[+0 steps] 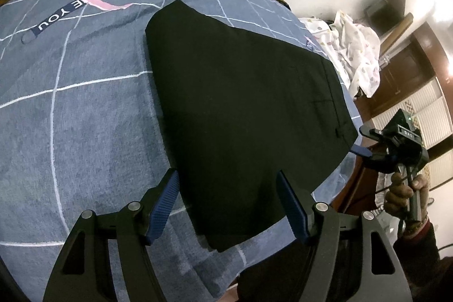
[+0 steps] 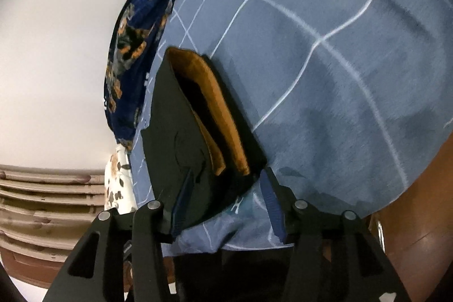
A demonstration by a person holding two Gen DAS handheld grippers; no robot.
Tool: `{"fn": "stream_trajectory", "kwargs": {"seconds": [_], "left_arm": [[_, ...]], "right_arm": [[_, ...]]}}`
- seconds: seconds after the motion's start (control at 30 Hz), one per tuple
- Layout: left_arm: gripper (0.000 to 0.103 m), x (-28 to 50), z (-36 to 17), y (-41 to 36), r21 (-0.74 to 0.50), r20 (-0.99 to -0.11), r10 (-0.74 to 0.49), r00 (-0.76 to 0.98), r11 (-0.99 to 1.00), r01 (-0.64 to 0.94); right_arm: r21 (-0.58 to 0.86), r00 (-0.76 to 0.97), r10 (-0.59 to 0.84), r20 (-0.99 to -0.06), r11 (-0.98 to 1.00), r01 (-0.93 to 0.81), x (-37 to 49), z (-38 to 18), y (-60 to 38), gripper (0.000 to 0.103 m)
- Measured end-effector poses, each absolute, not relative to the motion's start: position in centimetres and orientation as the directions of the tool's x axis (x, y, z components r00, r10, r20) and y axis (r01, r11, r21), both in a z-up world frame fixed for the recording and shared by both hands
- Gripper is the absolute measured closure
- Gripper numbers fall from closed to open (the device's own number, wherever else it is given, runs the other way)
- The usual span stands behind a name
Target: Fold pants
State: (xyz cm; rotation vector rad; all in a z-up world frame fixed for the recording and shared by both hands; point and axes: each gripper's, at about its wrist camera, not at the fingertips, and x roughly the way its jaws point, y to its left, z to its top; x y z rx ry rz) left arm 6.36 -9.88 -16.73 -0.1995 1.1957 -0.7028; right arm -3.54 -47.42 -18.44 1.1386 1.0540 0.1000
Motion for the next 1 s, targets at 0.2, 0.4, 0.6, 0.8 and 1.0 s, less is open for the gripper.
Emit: {"fn": "stream_trajectory", "kwargs": {"seconds": [0.2,0.4,0.6,0.8,1.0], "left_arm": [[0.032,6.5,-16.9,-9.7,-0.499,-0.782,-0.594,0.187,0.777,0.384],[0.032,6.6,-16.5,-8.9,-0.508,-0.769,-0.601,0.219,0.782,0.362],[0.032,6.9,-17.0,-9.0,-0.510,-0.776,-0.596,0.209,0.786,0.349],[0.032,7.0,-17.4,-9.4,-0.503,-0.784,-0.588,0.199,0.790,0.350],[0.032,7.3,-17.6,-9.2,-0.513,-0.776,-0.598,0.202,0.784,0.349]], "right_arm": [[0.747,0.530,0.531,-0.661,0.530,0.400,-2.4,-17.9,-46.4,0.083],[0.882,0.616,0.645,-0.452,0.427,0.200,-1.5,-15.5,-45.3,0.085],[0.813,0.576,0.575,-0.580,0.451,0.368,-2.8,-20.6,-48.1,0.086],[0.814,0.577,0.579,-0.576,0.467,0.345,-2.5,-19.9,-47.8,0.083],[0.742,0.559,0.513,-0.651,0.584,0.329,-1.1,-18.7,-47.4,0.073]]}}
